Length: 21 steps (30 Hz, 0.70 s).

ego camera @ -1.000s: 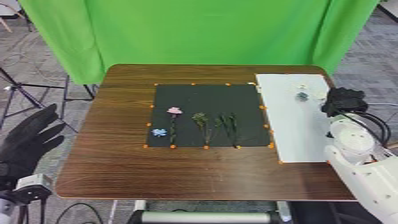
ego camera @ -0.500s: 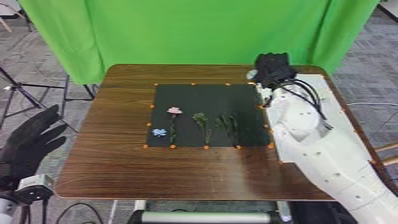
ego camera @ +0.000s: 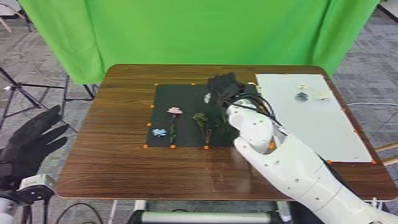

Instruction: Arrange flowers

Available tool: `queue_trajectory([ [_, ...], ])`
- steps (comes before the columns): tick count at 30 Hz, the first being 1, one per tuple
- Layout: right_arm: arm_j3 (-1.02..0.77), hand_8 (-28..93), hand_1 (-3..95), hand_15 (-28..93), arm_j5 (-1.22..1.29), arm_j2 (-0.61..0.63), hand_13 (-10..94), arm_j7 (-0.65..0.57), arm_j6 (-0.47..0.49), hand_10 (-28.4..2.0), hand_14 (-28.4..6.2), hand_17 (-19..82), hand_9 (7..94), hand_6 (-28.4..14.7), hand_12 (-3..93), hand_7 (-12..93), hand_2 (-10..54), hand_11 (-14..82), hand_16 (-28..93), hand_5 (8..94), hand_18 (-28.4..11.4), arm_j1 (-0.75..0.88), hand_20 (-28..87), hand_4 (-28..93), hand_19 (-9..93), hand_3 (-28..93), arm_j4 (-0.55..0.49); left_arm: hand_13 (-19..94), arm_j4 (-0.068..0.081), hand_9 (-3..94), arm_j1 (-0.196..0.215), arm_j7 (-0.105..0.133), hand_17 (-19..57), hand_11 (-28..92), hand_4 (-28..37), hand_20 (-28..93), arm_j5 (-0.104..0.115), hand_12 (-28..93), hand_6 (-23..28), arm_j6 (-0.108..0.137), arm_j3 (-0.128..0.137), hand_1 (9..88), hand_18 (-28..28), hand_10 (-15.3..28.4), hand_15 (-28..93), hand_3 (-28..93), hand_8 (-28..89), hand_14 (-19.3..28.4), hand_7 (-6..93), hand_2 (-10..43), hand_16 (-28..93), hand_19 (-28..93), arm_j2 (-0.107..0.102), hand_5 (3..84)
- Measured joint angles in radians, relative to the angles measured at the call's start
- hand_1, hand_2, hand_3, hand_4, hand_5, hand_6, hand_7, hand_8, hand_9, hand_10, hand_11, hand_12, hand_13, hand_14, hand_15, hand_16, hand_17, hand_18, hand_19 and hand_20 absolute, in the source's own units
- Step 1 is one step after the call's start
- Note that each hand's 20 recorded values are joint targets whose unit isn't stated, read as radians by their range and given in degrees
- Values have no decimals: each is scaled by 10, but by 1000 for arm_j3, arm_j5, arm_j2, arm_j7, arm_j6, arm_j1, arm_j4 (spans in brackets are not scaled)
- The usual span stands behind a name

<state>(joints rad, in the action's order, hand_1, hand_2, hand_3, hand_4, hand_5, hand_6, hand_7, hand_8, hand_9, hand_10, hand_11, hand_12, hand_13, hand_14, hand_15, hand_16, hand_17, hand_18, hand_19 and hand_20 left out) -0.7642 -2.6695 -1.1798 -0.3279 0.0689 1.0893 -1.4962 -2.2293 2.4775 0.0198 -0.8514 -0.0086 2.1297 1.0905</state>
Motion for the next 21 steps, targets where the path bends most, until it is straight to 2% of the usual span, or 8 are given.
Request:
queue_trajectory([
  [10,3,35,444,656,-14,-92,752,-1,48,-72,-64,270,855,16,494,507,-95,259,297,694,-208,-1,498,-241,793,862,27,147,1,181,-10,-2,-103,130,-283,71,0,178,2,0,-8,224,193,83,193,709,-109,113,215,-41,40,381,-8,213],
  [21,6,43,441,664,-18,-101,731,4,98,-76,-68,253,839,12,507,514,-95,250,296,680,-209,6,498,-235,784,857,-3,148,2,181,-11,-7,-102,134,-283,70,0,173,0,-1,-8,223,192,82,193,710,-113,111,219,-43,39,382,-9,212],
])
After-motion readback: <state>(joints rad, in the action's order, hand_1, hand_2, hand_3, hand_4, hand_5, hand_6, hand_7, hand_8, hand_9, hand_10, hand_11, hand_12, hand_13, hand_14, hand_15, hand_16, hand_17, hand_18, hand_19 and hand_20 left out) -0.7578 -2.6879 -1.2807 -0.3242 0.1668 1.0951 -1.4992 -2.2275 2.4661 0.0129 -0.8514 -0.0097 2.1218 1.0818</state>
